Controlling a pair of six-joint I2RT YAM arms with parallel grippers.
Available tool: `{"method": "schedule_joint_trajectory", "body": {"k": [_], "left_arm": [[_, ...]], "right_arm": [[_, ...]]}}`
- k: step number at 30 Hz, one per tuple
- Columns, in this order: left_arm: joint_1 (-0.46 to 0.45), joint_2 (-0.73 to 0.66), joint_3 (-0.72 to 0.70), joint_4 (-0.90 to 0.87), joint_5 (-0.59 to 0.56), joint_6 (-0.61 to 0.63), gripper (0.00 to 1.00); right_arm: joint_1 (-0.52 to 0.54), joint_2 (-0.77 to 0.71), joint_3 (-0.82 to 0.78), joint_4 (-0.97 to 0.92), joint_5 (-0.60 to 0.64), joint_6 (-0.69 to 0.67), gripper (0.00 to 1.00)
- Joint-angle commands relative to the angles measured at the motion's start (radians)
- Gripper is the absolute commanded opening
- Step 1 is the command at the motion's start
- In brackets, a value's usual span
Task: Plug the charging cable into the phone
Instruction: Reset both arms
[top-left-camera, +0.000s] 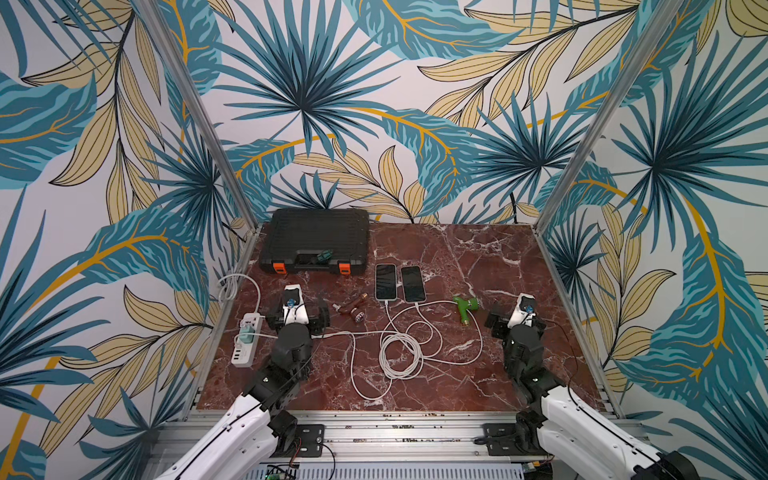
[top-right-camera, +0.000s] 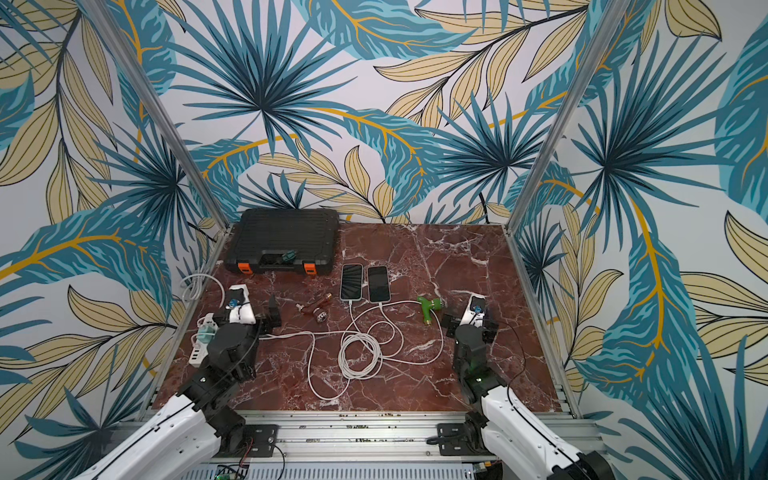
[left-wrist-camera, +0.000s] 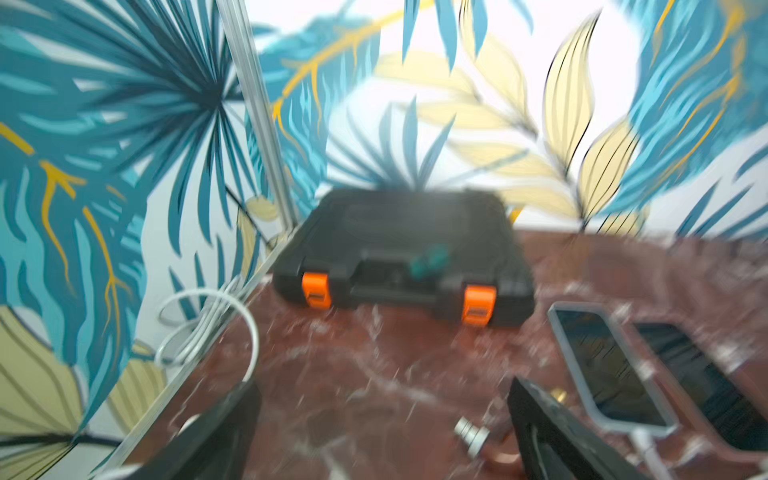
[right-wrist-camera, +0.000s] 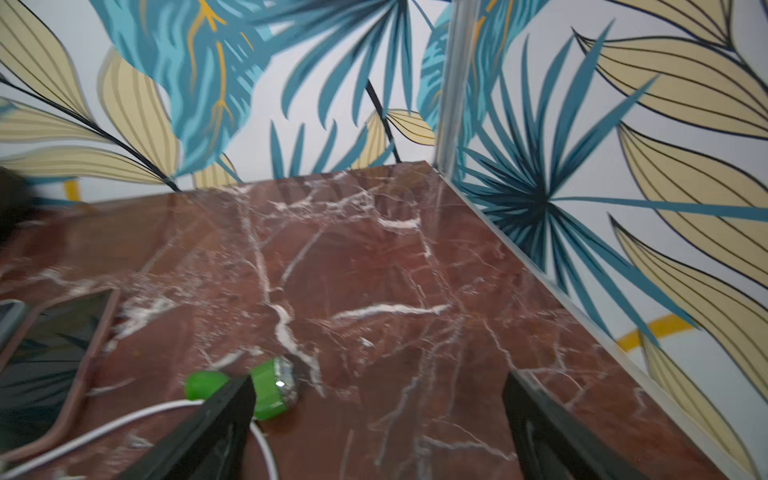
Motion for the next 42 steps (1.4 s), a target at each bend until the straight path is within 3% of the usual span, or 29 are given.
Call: {"method": "schedule_joint_trajectory", "body": {"k": [1,3,4,6,7,9,11,13,15,19,21,22,24,25,31,42], "left_arm": [[0.065,0.062,-0.065,0.285,0.028,0.116,1.00],[0.179,0.237,-0.088,0.436,0.111,0.096,1.00],[0.243,0.327,-0.075,0.477,0.164,0.058,1.00],[0.287,0.464,0.037,0.376,0.200,0.025,1.00],[0.294,0.511,0.050,0.416,0.226,0.069,1.00],[0.315,0.619,0.011,0.678,0.261,0.141,1.00],[0.381,0.799,0.007,0.923,0.369,0.139,1.00],[0.414,0.930,-0.025,1.105,0.415,0.127,1.00],[0.421,0.913,-0.033,1.086,0.439,0.115,1.00],[0.421,0.908,0.084,0.874,0.522,0.151,1.00],[0.434,0.903,0.091,0.843,0.541,0.140,1.00],[0.435,0.904,0.090,0.849,0.544,0.139,1.00],[0.436,0.907,0.088,0.854,0.544,0.139,1.00],[0.436,0.907,0.087,0.857,0.545,0.139,1.00],[0.436,0.908,0.087,0.860,0.549,0.143,1.00],[0.434,0.907,0.087,0.859,0.548,0.143,1.00]], "right_arm": [[-0.047,0.186,-0.030,0.337,0.147,-0.091,0.99],[-0.063,0.326,-0.002,0.431,0.164,-0.149,0.99],[-0.072,0.395,-0.018,0.627,0.159,-0.208,0.99],[-0.108,0.499,-0.022,0.871,0.103,-0.257,0.99],[-0.128,0.543,-0.015,0.939,0.081,-0.263,0.99],[-0.168,0.616,-0.008,1.030,-0.021,-0.258,0.99],[-0.206,0.701,-0.010,1.152,-0.064,-0.261,0.99],[-0.232,0.634,-0.033,1.049,-0.124,-0.206,0.99],[-0.260,0.639,-0.045,1.101,-0.186,-0.202,0.99],[-0.313,0.627,0.012,0.937,-0.331,-0.164,0.99],[-0.390,0.660,0.015,0.954,-0.460,-0.122,0.98],[-0.403,0.711,0.024,1.020,-0.467,-0.113,0.99],[-0.434,0.668,0.071,0.793,-0.543,-0.087,0.99],[-0.449,0.689,0.062,0.876,-0.563,-0.086,0.99],[-0.450,0.670,0.060,0.851,-0.559,-0.085,0.99],[-0.450,0.676,0.092,0.796,-0.679,-0.128,0.99]]}}
